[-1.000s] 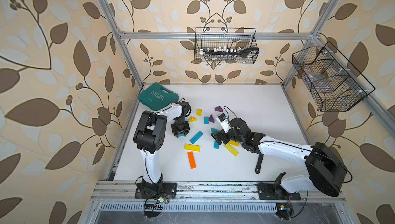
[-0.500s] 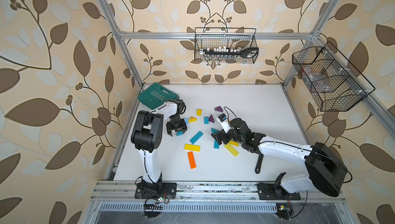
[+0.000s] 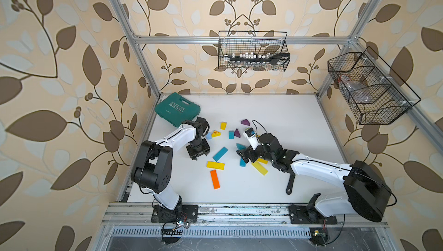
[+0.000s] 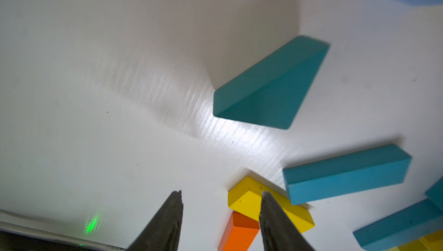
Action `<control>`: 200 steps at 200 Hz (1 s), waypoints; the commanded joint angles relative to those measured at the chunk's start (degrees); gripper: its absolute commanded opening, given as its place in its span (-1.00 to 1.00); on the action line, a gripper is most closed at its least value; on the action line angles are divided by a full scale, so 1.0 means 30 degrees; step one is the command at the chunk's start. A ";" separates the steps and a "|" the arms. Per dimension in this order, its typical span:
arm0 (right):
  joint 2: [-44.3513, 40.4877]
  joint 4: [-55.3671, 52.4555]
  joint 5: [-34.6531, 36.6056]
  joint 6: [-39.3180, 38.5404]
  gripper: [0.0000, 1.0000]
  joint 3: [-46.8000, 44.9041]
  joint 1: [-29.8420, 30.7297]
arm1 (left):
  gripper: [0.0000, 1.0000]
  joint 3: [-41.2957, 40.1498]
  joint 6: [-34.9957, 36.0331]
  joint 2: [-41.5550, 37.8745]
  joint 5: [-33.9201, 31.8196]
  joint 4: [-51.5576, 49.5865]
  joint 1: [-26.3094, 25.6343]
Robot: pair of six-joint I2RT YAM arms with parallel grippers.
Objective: Assemble a small pinwheel with building blocks
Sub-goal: Adjust the building block at the center of the board.
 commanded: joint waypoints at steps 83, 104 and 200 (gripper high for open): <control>-0.0483 0.0477 -0.0051 0.0076 0.89 -0.0434 -0.0045 | -0.42 0.0411 -0.0485 0.2234 0.0261 0.2010 0.2118; -0.0568 0.0281 0.0046 -0.0080 0.90 -0.0340 -0.0047 | -0.44 0.0898 -0.0193 0.2944 0.0300 0.2128 0.2179; -0.0144 0.0287 -0.0321 -0.0342 0.90 -0.0135 -0.0044 | -0.14 0.0167 0.0047 0.1731 0.0680 0.1745 0.2418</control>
